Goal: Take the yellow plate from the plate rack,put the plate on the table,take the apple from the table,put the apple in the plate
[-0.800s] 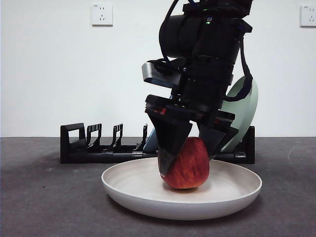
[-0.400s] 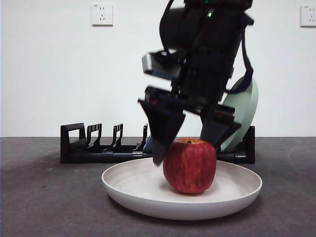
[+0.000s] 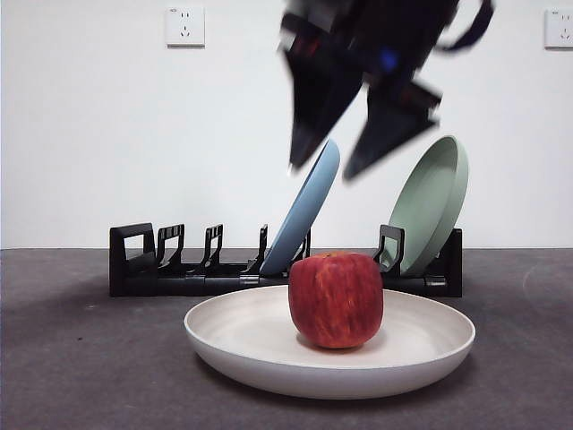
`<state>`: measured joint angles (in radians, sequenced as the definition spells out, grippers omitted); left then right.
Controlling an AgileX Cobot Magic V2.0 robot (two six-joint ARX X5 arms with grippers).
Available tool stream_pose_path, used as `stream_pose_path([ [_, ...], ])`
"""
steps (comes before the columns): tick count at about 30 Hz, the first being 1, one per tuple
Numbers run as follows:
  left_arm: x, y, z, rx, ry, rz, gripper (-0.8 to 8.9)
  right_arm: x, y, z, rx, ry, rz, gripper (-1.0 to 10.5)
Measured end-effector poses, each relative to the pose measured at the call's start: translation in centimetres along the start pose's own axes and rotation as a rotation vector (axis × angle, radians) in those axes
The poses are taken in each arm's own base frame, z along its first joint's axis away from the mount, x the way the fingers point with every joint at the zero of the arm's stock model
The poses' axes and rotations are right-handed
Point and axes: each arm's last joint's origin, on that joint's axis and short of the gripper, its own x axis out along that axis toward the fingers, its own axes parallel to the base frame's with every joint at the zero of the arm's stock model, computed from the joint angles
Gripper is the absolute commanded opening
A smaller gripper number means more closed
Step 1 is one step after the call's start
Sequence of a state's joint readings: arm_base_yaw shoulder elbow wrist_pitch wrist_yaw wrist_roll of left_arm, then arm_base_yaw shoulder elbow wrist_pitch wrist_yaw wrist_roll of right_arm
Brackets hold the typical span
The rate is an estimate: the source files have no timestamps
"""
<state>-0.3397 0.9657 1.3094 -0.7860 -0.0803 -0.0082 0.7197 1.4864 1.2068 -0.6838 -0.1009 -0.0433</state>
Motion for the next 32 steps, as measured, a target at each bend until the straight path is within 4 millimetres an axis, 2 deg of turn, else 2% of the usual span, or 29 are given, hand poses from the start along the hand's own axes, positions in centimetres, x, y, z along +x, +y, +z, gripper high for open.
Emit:
stream_pose_path([
  [1,0.1,0.0,0.0,0.0,0.002,-0.007,2.36,-0.9,0.1,0.0,-0.004,-0.027,-0.002,0.2],
  [4,0.3,-0.1,0.0,0.01,0.013,-0.039,0.16,-4.1,0.4,0.0,-0.021,-0.121,-0.007,-0.1],
  [5,0.4,-0.2,-0.1,0.019,0.02,-0.06,-0.16,-5.1,0.5,-0.1,-0.024,-0.154,-0.012,-0.1],
  [9,0.6,-0.4,-0.3,0.046,0.052,-0.128,-0.09,-9.4,0.6,-0.8,-0.026,-0.283,-0.043,-0.1],
  [12,0.6,-0.5,-0.4,0.062,0.056,-0.138,-0.09,-13.3,0.2,-1.9,0.001,-0.396,-0.189,-0.1],
  [16,0.7,-0.6,-0.1,0.07,0.006,-0.174,-0.09,-17.0,-0.8,-3.5,0.042,-0.501,-0.298,-0.1],
  [20,0.7,-0.6,-2.1,0.068,-0.086,-0.188,-0.09,-20.0,-1.1,-5.4,0.077,-0.603,-0.361,-0.1],
  [25,0.3,-0.5,-5.3,0.043,-0.191,-0.185,-0.09,-20.0,-0.7,-7.6,0.086,-0.69,-0.369,-0.1],
  [32,0.6,-0.5,-11.0,-0.011,-0.232,-0.187,-0.09,-16.5,-0.5,-12.0,0.169,-0.721,-0.341,-0.1],
])
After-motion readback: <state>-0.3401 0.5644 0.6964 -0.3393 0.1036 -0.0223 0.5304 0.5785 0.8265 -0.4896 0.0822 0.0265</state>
